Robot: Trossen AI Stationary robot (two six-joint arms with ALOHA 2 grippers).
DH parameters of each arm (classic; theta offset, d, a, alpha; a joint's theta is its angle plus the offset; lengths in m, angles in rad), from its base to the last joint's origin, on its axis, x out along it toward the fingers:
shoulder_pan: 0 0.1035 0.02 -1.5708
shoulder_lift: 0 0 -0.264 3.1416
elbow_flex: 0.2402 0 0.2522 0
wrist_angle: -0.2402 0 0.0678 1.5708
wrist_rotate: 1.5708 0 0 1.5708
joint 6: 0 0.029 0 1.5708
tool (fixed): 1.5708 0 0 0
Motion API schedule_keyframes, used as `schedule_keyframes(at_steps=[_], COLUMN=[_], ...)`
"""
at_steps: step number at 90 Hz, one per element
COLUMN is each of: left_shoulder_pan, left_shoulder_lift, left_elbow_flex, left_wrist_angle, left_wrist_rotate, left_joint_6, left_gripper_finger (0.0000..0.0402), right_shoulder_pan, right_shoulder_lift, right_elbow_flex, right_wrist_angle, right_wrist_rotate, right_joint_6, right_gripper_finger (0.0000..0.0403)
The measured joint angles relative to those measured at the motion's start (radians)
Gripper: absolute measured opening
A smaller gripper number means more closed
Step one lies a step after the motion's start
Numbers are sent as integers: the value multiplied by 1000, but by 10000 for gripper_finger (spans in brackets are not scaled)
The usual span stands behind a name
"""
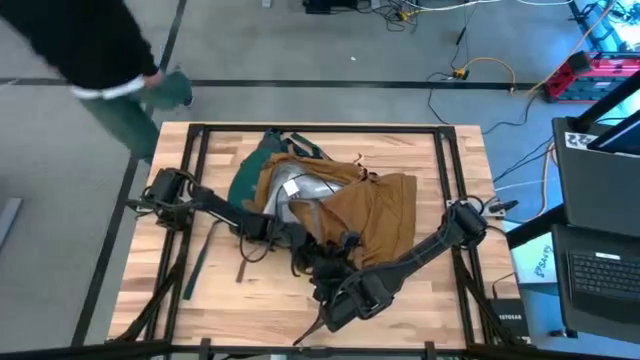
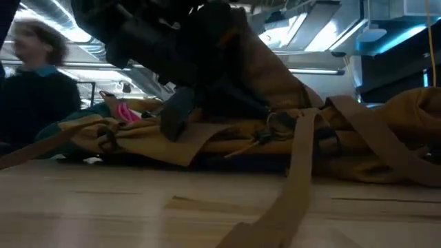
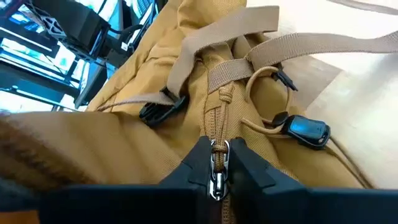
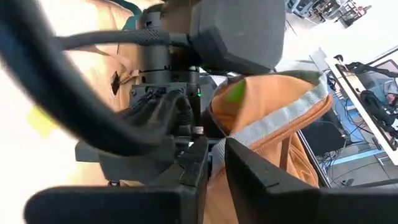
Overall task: Unpack backpack
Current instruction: Close the brown backpack
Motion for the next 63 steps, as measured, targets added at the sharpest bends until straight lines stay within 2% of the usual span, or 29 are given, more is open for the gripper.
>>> schedule_keyframes(at_steps=[33,47,63], left_shoulder_pan=[-137,-176,-191], left_shoulder_lift=[0,0,0], left_elbow_flex=[-2,-3,-3], left_wrist_angle=[-1,35,73], left_wrist_rotate=[-102,-112,-109], left_joint_6=[7,2,4], left_gripper_finger=[16,16,15], right_shoulder_pan=[133,188,213], right_shoulder_lift=[-10,-10,-10], right_elbow_flex=[0,-26,-166], right_wrist_angle=[-27,-16,59], right_wrist_rotate=[100,96,24], right_joint_6=[-72,0,48], right_gripper_finger=[42,42,42])
